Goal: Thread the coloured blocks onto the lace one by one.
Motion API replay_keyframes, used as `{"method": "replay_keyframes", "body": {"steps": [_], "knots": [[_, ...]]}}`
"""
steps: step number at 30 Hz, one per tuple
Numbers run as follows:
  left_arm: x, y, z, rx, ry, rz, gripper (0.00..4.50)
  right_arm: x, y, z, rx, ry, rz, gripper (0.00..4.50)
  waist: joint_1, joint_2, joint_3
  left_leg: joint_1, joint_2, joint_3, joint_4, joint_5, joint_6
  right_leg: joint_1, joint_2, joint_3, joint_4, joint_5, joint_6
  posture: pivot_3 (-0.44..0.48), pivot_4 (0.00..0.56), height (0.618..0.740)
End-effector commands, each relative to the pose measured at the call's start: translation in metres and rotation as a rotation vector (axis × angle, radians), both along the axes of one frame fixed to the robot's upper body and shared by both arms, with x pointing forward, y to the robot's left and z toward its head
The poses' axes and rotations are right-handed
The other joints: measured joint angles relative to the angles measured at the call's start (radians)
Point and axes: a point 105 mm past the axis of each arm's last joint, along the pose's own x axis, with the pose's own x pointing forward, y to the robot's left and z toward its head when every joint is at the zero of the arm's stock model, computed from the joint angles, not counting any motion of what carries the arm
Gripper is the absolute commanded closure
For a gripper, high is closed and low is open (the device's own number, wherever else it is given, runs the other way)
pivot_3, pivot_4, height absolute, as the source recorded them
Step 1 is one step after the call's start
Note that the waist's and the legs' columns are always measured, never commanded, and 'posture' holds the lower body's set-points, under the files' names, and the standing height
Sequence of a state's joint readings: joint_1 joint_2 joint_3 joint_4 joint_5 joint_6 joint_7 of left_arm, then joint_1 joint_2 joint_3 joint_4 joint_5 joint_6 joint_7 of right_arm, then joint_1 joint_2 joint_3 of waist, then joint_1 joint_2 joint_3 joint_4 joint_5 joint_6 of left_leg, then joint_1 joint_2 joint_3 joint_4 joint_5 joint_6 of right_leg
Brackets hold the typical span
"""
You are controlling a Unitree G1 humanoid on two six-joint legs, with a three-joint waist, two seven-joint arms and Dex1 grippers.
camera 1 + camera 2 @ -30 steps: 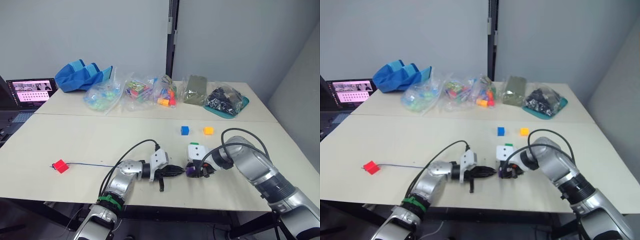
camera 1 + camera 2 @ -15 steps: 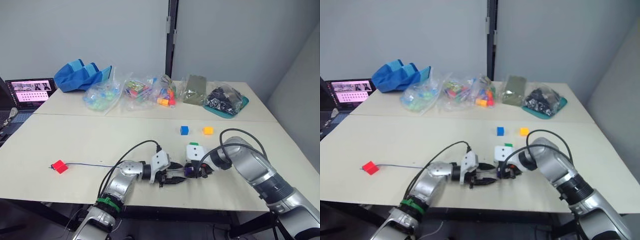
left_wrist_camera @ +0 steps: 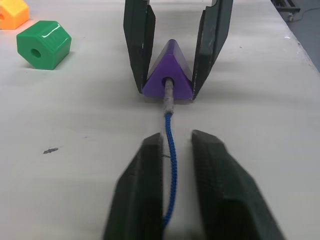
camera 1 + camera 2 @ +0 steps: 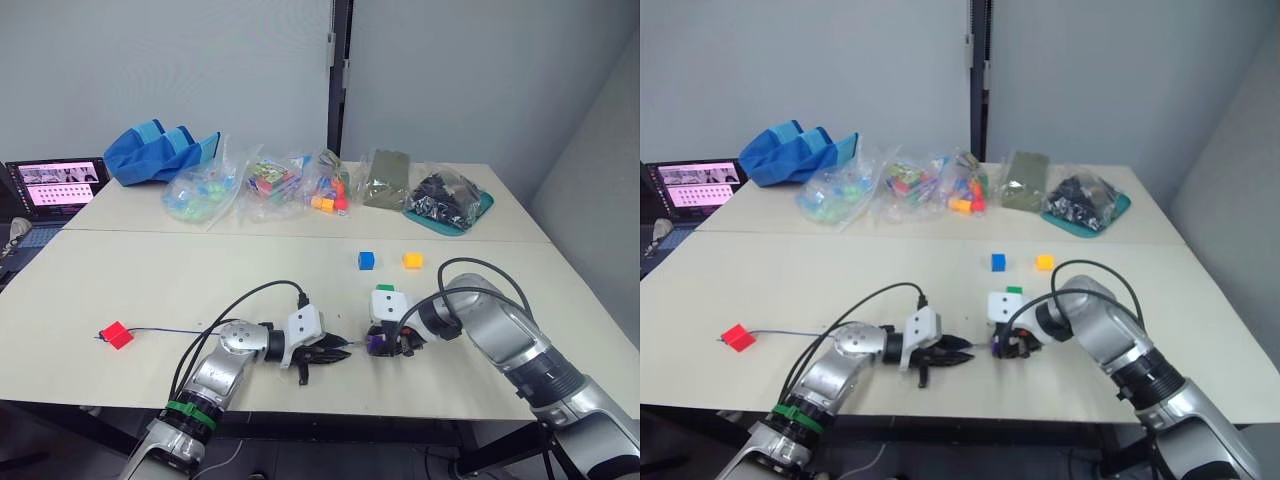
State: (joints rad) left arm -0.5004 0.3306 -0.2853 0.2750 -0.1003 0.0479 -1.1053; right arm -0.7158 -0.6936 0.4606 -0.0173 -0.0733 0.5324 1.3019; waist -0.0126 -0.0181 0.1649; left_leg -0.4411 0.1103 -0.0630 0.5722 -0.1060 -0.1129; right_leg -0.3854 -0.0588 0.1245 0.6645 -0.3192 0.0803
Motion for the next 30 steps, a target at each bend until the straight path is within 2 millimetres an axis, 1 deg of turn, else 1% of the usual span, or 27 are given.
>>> {"method": "replay_keyframes", "body": {"steps": [1, 5, 11, 17, 22, 25, 30], "knots": [[0.0, -0.007, 0.0, -0.013, 0.015, -0.009, 4.5, -0.002, 0.004, -0.001, 0.001, 0.006, 0.012, 3.24, 0.0, 0.0, 0.0, 0.0, 0.0, 0.0, 0.0, 0.0, 0.0, 0.0, 0.0, 0.0, 0.0, 0.0, 0.0, 0.0, 0.15, 0.74], [-0.002, -0.017, 0.003, -0.032, 0.027, -0.035, 4.5, -0.003, 0.005, -0.001, 0.005, 0.008, 0.012, 3.24, 0.0, 0.0, 0.0, 0.0, 0.0, 0.0, 0.0, 0.0, 0.0, 0.0, 0.0, 0.0, 0.0, 0.0, 0.0, 0.0, 0.15, 0.74], [0.002, -0.034, 0.005, -0.058, 0.026, -0.039, 4.5, -0.006, 0.008, -0.001, 0.009, 0.012, 0.019, 3.24, 0.0, 0.0, 0.0, 0.0, 0.0, 0.0, 0.0, 0.0, 0.0, 0.0, 0.0, 0.0, 0.0, 0.0, 0.0, 0.0, 0.15, 0.74], [0.006, -0.044, 0.006, -0.07, 0.021, -0.034, 4.5, -0.007, 0.01, -0.002, 0.011, 0.016, 0.021, 3.24, 0.001, 0.0, 0.0, 0.0, 0.0, 0.0, 0.001, 0.0, 0.0, 0.0, 0.0, 0.0, 0.0, 0.0, 0.0, 0.0, 0.15, 0.74], [0.006, -0.041, 0.005, -0.071, 0.052, -0.026, 4.5, -0.008, 0.009, -0.002, 0.01, 0.018, 0.02, 3.24, 0.001, 0.0, 0.0, 0.0, 0.0, 0.0, 0.001, 0.0, 0.0, 0.001, 0.0, 0.0, 0.0, 0.0, 0.0, 0.0, 0.15, 0.74], [0.005, -0.033, 0.009, -0.077, 0.055, -0.026, 3.68, -0.008, 0.009, -0.003, 0.009, 0.017, 0.018, 3.24, 0.0, 0.0, 0.0, 0.0, 0.0, 0.0, 0.001, 0.0, 0.0, 0.001, 0.0, 0.0, 0.0, 0.0, 0.0, 0.0, 0.15, 0.74], [0.006, -0.018, 0.011, -0.054, 0.043, -0.023, 2.04, -0.008, 0.008, -0.003, 0.01, 0.015, 0.013, 3.24, -0.003, 0.0, 0.0, 0.0, 0.0, 0.0, 0.0, 0.0, 0.0, 0.0, 0.0, 0.0, 0.0, 0.0, 0.0, 0.0, 0.15, 0.74]]}}
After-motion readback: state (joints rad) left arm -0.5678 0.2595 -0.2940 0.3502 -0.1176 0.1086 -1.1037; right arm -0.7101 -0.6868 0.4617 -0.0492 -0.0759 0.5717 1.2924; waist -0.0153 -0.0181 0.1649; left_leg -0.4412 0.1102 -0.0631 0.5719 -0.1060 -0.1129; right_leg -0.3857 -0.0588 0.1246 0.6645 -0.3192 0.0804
